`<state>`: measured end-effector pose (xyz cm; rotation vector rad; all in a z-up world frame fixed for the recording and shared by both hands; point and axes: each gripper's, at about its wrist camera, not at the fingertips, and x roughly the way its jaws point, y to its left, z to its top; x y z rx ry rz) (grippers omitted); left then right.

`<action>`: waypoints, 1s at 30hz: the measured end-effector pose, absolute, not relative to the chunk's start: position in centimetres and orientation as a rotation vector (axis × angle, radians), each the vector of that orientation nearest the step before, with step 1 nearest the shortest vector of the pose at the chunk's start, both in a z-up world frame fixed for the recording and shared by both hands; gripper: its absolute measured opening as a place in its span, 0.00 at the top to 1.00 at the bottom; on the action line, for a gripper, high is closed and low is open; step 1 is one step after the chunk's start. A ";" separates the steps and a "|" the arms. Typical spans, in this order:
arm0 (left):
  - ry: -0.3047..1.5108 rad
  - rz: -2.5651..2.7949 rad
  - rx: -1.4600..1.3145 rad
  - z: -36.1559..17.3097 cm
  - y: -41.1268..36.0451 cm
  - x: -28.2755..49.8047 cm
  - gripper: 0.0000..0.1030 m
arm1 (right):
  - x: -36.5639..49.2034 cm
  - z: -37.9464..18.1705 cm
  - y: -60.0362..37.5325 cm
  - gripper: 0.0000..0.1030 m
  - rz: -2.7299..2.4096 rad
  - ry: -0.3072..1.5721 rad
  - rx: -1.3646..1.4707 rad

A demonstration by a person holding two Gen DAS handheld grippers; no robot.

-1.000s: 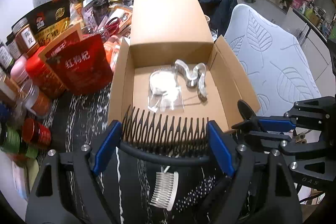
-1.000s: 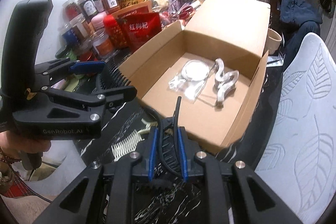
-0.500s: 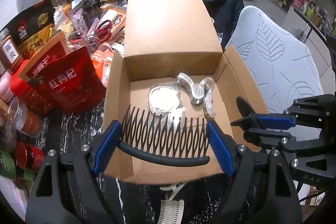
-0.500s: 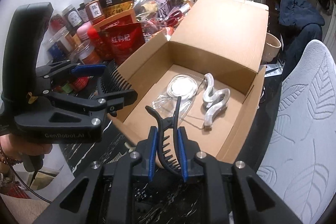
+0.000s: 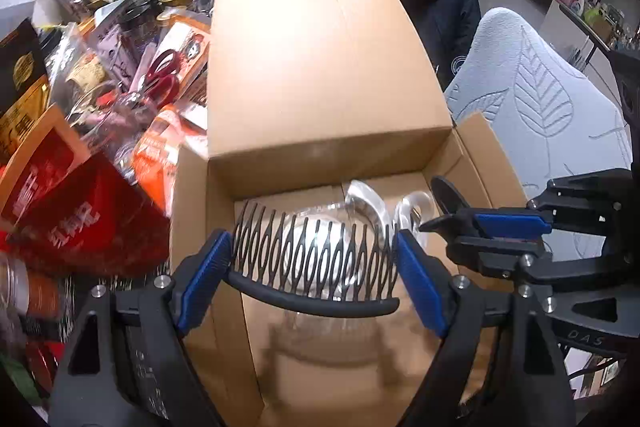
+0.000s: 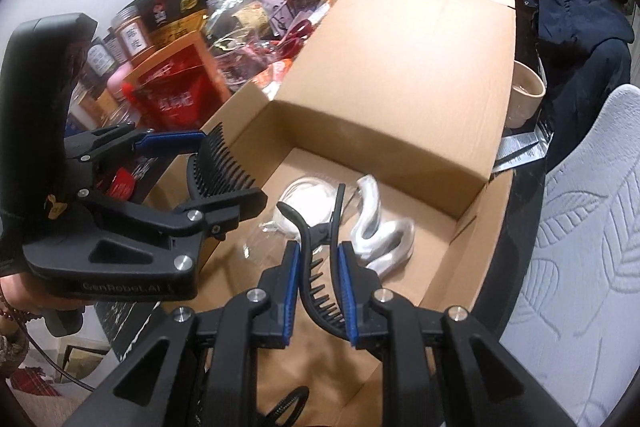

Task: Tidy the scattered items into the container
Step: 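Lower the black comb and black clip into the box and open both grippers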

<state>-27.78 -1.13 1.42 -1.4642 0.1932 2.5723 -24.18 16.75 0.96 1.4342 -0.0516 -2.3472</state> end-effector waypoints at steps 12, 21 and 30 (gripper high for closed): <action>0.223 2.532 -1.491 -1.3 -0.9 -31.6 0.21 | -28.5 -1.4 17.5 0.82 -2.351 -0.061 1.481; 0.268 2.521 -1.523 -3.2 -0.8 -32.7 0.21 | -29.5 -3.2 17.1 0.82 -2.333 -0.055 1.528; 0.227 2.538 -1.509 -2.8 -1.0 -32.9 0.20 | -30.0 -3.3 17.8 0.79 -2.370 -0.097 1.542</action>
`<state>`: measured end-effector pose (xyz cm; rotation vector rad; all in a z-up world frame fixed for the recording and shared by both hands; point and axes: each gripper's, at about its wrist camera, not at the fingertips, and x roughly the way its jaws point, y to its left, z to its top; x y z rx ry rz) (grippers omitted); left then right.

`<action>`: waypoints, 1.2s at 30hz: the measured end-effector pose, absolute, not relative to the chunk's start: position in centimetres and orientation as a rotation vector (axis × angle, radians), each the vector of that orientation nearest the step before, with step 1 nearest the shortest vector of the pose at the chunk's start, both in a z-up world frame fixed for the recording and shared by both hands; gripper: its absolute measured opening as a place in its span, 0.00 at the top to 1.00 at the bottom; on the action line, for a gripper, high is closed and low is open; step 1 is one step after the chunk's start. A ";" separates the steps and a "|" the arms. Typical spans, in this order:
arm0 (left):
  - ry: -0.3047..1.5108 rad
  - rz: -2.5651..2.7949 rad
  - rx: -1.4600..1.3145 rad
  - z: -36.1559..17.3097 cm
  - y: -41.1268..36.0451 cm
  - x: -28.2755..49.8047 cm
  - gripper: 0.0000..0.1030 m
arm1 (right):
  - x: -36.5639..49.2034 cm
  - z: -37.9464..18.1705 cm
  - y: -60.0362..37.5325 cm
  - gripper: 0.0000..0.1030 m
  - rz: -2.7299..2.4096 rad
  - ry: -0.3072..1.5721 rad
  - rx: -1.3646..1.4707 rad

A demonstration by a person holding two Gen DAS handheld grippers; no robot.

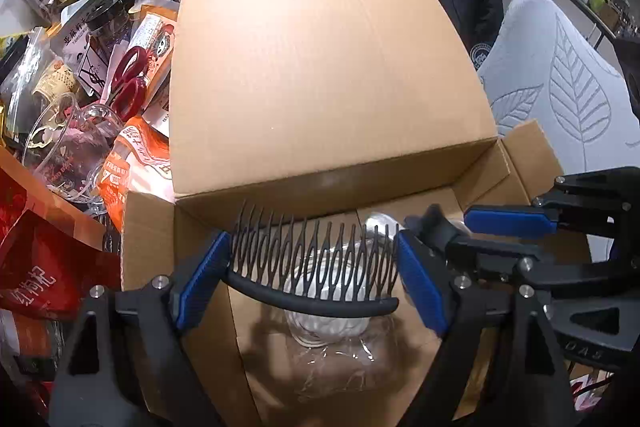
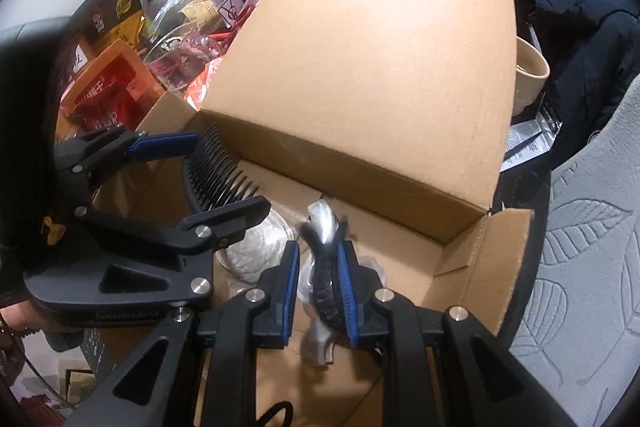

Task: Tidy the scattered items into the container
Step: 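Lower the black comb and black clip into the box and open both grippers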

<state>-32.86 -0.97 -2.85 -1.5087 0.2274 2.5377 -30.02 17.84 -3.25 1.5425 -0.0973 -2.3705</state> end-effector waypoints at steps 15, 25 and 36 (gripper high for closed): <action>0.236 2.589 -1.514 0.3 -0.5 -32.3 0.17 | -29.0 -0.2 17.8 0.62 -2.427 -0.088 1.476; 0.250 2.648 -1.443 4.0 -0.3 -29.3 0.14 | -26.5 3.2 17.7 0.57 -2.472 -0.072 1.423; 0.257 2.690 -1.395 6.9 0.4 -24.3 0.13 | -22.1 6.4 16.7 0.56 -2.492 -0.042 1.358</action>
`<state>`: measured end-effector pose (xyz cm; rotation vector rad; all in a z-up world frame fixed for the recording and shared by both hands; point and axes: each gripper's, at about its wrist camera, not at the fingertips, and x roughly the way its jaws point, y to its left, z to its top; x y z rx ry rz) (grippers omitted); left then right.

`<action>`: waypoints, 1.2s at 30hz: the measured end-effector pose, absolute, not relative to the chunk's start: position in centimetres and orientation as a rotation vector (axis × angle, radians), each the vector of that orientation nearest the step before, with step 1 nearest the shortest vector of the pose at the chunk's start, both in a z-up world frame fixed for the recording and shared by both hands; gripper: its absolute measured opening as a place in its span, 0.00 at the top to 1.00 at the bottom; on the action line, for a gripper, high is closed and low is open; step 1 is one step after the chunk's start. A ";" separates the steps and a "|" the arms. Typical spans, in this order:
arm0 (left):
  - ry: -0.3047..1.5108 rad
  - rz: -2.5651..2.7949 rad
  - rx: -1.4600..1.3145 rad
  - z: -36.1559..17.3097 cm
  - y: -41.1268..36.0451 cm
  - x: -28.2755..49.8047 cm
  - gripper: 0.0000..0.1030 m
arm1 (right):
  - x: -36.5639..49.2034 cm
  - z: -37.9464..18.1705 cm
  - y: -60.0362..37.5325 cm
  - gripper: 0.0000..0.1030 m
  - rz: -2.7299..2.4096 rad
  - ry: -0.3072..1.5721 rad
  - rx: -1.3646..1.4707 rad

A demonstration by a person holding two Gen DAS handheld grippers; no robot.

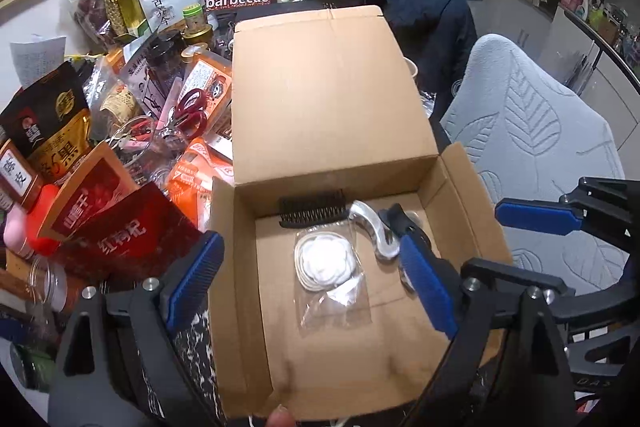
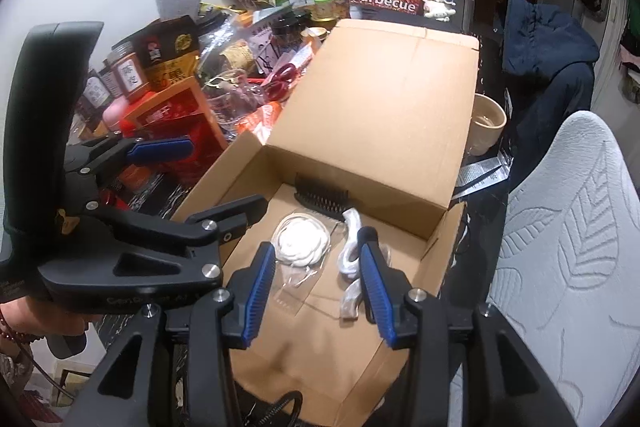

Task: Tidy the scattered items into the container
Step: 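Lower the black comb and black clip into the box and open both grippers, then withdraw both tools from the box back toward the items on the table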

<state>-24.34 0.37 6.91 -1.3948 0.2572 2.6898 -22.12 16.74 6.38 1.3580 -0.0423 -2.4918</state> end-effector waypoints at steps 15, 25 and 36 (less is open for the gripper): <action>0.280 2.672 -1.415 6.6 2.0 -18.0 0.13 | -15.2 6.8 16.5 0.56 -2.480 -0.047 1.375; 0.227 2.631 -1.501 4.2 2.2 -13.7 0.13 | -11.2 5.3 16.2 0.56 -2.441 -0.060 1.429; 0.208 2.617 -1.547 2.8 2.3 -9.8 0.13 | -7.3 4.0 15.3 0.56 -2.410 -0.042 1.467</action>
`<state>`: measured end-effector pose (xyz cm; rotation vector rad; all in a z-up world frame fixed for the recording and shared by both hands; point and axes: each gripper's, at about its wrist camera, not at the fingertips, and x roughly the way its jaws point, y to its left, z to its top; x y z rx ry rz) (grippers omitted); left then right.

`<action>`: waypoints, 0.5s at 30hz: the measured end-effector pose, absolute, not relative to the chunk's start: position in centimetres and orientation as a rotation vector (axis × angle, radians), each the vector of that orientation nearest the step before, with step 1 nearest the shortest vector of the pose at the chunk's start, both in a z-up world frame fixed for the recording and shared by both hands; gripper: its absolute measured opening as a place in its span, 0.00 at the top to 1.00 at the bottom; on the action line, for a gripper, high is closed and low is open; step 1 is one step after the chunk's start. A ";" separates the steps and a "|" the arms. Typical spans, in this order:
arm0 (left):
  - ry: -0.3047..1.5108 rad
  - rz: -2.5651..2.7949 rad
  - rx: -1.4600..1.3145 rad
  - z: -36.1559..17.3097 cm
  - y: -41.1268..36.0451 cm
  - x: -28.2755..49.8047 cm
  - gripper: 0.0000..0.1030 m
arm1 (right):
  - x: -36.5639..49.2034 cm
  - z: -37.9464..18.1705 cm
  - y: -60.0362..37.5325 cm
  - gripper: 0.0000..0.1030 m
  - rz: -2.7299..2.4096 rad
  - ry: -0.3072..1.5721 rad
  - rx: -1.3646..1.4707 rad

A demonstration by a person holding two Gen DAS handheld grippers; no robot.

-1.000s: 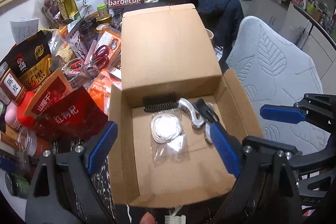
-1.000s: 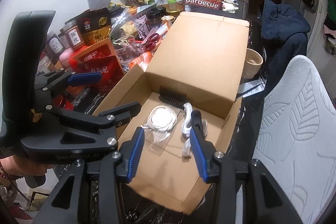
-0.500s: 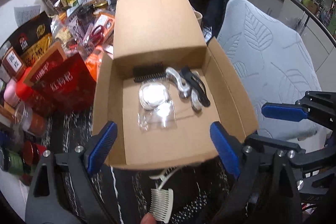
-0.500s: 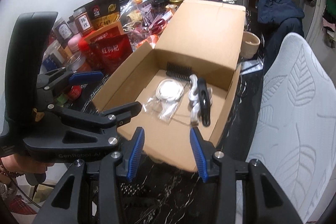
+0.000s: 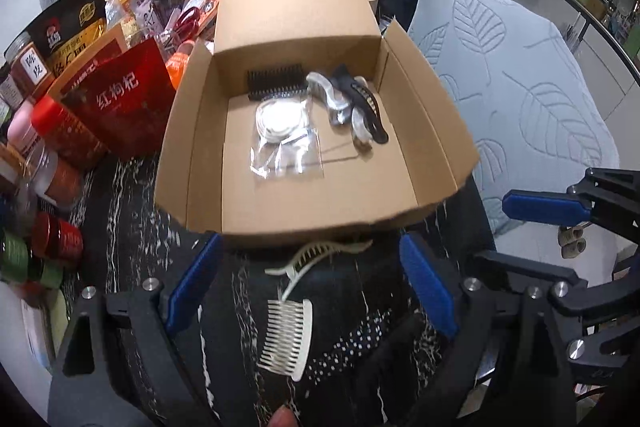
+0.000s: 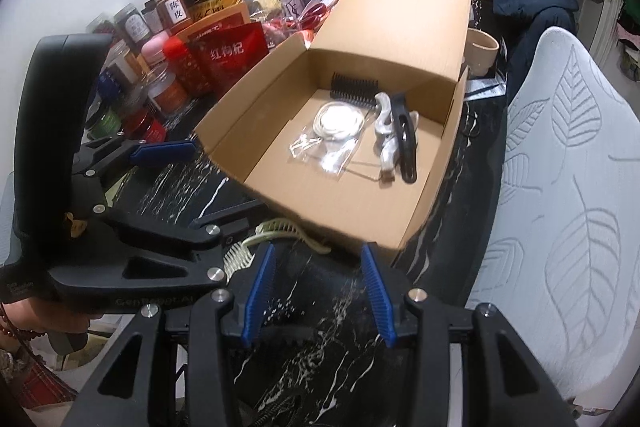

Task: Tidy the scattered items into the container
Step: 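Withdraw both tools from the box back toward the items on the table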

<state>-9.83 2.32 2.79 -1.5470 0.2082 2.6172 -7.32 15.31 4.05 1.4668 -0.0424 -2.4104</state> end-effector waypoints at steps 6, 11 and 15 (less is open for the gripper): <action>0.196 2.598 -1.578 1.6 2.4 -8.0 0.13 | -5.4 3.0 14.8 0.56 -2.393 -0.044 1.492; 0.192 2.578 -1.599 0.6 2.2 -7.1 0.13 | -4.3 2.1 14.7 0.56 -2.377 -0.061 1.519; 0.173 2.563 -1.622 -0.5 2.0 -6.5 0.13 | -3.4 1.2 14.4 0.55 -2.366 -0.067 1.542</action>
